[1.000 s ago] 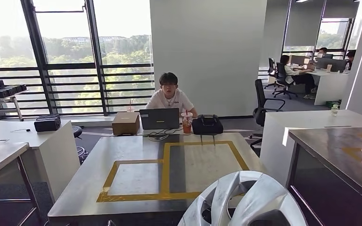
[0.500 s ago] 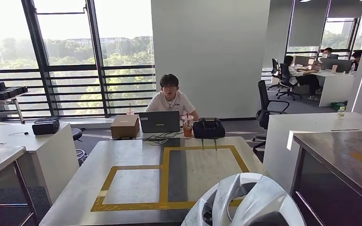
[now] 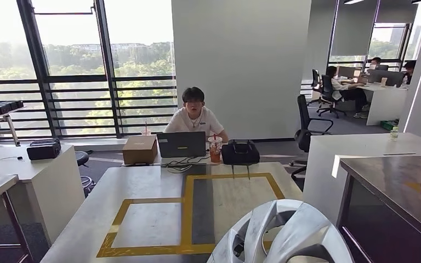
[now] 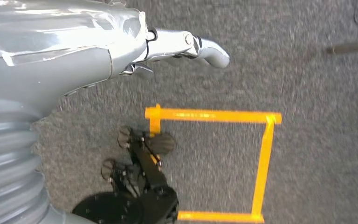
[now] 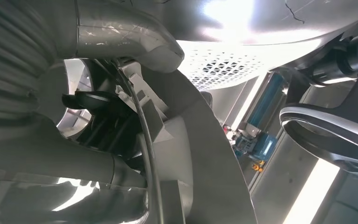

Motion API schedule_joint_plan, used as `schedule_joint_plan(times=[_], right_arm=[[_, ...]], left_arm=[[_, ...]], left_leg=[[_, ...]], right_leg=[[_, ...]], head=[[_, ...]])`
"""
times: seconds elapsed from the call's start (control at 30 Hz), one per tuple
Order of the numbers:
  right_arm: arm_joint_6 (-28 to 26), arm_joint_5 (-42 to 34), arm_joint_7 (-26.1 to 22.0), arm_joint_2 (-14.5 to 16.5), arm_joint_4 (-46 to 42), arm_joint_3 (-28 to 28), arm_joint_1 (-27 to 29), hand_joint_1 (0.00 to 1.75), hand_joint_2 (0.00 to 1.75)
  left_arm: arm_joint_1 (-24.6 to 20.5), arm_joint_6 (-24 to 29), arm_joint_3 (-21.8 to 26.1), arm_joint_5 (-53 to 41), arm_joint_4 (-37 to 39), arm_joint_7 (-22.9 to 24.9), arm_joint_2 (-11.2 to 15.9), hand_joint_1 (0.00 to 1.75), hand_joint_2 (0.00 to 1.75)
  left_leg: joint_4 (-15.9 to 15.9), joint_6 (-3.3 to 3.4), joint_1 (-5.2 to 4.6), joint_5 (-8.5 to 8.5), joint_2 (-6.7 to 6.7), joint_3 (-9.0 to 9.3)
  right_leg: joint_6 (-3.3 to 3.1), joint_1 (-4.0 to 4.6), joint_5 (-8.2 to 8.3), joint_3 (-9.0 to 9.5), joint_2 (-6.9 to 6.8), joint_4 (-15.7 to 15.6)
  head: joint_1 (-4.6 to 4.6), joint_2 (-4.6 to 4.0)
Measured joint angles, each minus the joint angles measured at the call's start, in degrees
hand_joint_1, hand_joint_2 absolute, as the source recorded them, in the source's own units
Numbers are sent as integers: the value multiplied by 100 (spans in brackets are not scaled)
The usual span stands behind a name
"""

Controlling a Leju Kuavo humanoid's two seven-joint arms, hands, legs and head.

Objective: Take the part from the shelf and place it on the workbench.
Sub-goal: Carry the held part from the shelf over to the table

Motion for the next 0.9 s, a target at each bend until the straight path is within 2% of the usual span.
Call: schedule_joint_plan(times=[0.07,0.1,0.17,0.2,0.23,0.27,0.33,0.37,0.4,0.47,0.53,0.57,0.6,0.67,0.7,0.73,0.77,0.8,0.83,0.87,0.9], right_arm=[[0,9,-7,-2,-4,-20,12,175,175],[0,11,-11,-2,-5,-32,19,175,175],[0,13,-19,-4,-7,-52,40,175,175],[0,14,-19,-7,-5,-57,60,175,175],[0,14,-19,-11,-4,-63,77,175,175],[-1,13,-18,-15,-2,-67,89,175,175],[-2,5,-17,-20,0,-75,98,175,175],[-2,2,-17,-21,-1,-77,99,175,175],[-3,11,-15,-26,-11,-80,110,175,175],[-5,49,-9,-52,-68,-88,160,175,175],[-12,78,-16,-84,-141,-93,214,175,175],[-16,76,-23,-92,-167,-93,226,175,175],[-21,69,-31,-98,-187,-93,233,175,175],[-27,52,-37,-107,-207,-92,249,175,175],[-28,45,-37,-111,-208,-90,265,175,175],[-28,39,-37,-116,-208,-87,281,175,175],[-28,33,-37,-120,-208,-85,294,175,175],[-28,28,-37,-121,-209,-83,301,175,175],[-30,23,-37,-122,-212,-82,300,175,175],[-31,19,-37,-121,-215,-82,299,175,175],[-32,13,-39,-121,-219,-84,294,175,175]], left_arm=[[-12,23,0,-46,1,-29,-9,0,175],[-21,28,-1,-64,4,-41,-13,0,175],[-32,33,-1,-93,19,-57,-15,0,175],[-32,33,-1,-101,31,-62,-16,0,175],[-31,33,-1,-106,43,-66,-16,0,175],[-30,33,-1,-108,55,-67,-16,0,175],[-30,39,-1,-93,80,-68,-16,0,175],[-30,47,0,-70,90,-63,-15,0,175],[-31,56,0,-39,98,-52,-14,0,175],[-31,68,0,4,105,-30,-12,0,175],[-35,79,-1,1,110,-26,-7,0,175],[-40,92,-1,-7,113,-28,-5,0,175],[-45,105,-1,-13,116,-31,-4,0,175],[-50,122,-1,-29,130,-36,-4,0,175],[-50,123,-1,-36,137,-38,-4,0,175],[-50,123,-1,-43,143,-38,-4,0,175],[-50,123,-1,-45,145,-39,-4,0,175],[-50,123,-1,-46,145,-39,-4,0,175],[-50,123,0,-49,145,-39,-4,0,175],[-52,123,1,-54,145,-39,-3,0,175],[-54,123,1,-60,145,-42,-3,0,175]], left_leg=[[-65,52,25,17,-2,148],[-85,71,30,12,-1,200],[-85,98,11,-28,-7,224],[-84,102,3,-54,-14,238],[-83,98,-1,-87,-25,267],[-82,86,-2,-124,-37,314],[-77,48,-6,-214,-54,418],[-68,23,-15,-259,-58,459],[-60,-7,-25,-303,-63,473],[-16,-66,-40,-356,-70,494],[110,-123,-27,-394,-58,446],[278,-156,-13,-437,-46,352],[563,-195,9,-519,-29,183],[1311,-273,61,-791,-9,-292],[1588,-300,86,-897,-4,-508],[1684,-314,104,-907,-1,-638],[1563,-316,115,-789,3,-654],[1247,-305,119,-555,9,-567],[818,-281,117,-258,15,-415],[462,-253,101,-74,23,-283],[208,-221,80,30,25,-186]], right_leg=[[10,2,-107,-104,-9,292],[2,-1,-224,-279,-13,589],[1,-2,-475,-767,-15,1320],[20,-5,-538,-974,-16,1559],[54,-7,-501,-1082,-16,1591],[104,-10,-348,-1073,-18,1395],[185,-14,145,-833,-28,589],[153,-9,293,-718,-38,244],[94,1,384,-639,-45,34],[-60,16,376,-592,-45,-53],[-119,-15,386,-524,-37,-63],[-144,-31,369,-479,-36,-66],[-166,-45,345,-440,-36,-70],[-193,-44,283,-382,-34,-70],[-191,-44,247,-348,-30,-70],[-184,-45,209,-304,-25,-70],[-174,-46,167,-248,-20,-70],[-161,-47,122,-180,-17,-72],[-146,-47,74,-127,-16,-77],[-122,-41,30,-71,-14,-83],[-93,-33,-9,-32,-11,-93]], head=[[8,-1],[14,-1],[26,0],[31,1],[32,1],[35,1],[39,-1],[41,-3],[39,-3],[30,-3],[23,-1],[17,-1],[14,-1],[5,0],[5,1],[3,1],[3,1],[3,1],[4,0],[7,-1],[7,-2]])
